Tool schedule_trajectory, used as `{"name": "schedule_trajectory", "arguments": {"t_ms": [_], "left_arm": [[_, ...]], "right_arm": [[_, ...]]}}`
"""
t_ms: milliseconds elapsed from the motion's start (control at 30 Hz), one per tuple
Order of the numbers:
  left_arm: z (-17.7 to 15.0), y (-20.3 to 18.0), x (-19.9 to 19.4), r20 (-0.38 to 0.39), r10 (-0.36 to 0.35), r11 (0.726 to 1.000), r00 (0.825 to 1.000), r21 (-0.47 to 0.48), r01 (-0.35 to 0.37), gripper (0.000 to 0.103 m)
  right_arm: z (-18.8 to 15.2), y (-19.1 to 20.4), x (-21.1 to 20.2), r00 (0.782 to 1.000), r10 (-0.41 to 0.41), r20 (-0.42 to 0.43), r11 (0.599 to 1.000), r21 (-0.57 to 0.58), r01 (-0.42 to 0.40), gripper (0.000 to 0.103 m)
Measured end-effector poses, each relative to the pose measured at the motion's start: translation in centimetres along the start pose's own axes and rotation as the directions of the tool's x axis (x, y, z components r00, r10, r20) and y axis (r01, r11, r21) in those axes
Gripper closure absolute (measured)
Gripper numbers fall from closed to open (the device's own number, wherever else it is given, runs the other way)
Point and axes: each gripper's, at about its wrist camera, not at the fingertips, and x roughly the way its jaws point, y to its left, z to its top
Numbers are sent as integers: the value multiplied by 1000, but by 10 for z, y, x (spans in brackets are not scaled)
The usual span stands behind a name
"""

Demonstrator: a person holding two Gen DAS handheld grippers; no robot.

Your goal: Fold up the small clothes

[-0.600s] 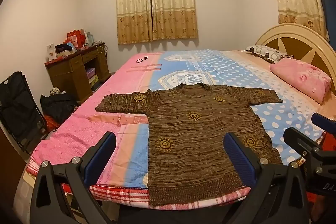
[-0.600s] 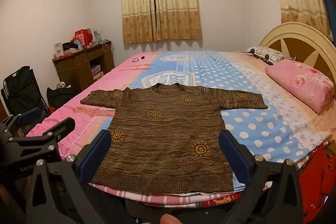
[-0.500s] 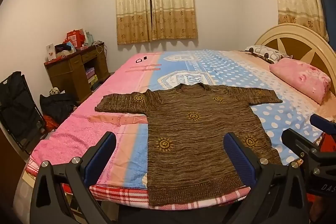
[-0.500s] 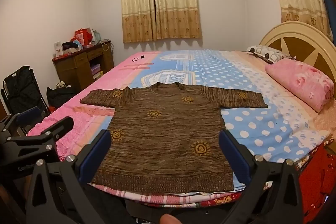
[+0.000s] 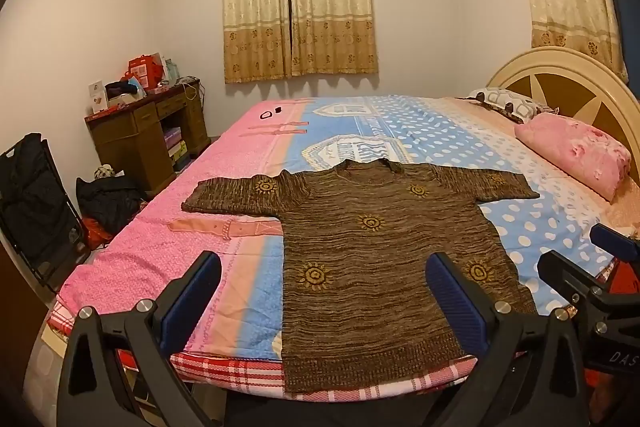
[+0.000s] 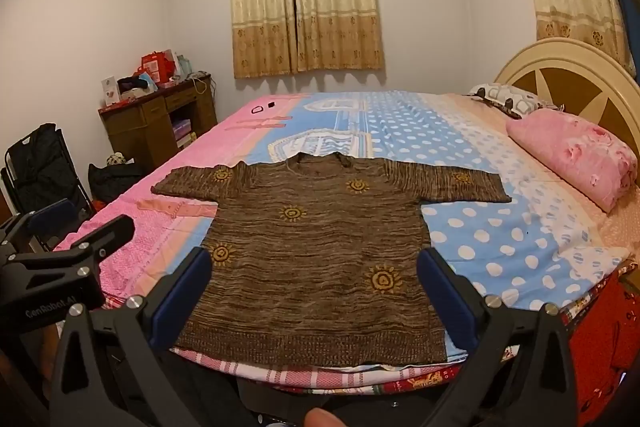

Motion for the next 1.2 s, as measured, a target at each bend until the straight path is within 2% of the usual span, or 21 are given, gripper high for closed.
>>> {"name": "schedule_trajectory", "arguments": {"t_ms": [1000,1200], "left_arm": [[-3,1,6,-3,2,1000,1000,-11,-2,1],[-3,1,5,-2,4,1000,1000,-10,-4,1]], "right_arm": [[-4,2,-1,1000,5,-11,1000,6,-5,0],[-10,-3,9,1000,4,-14,1000,4,-4,0]]}}
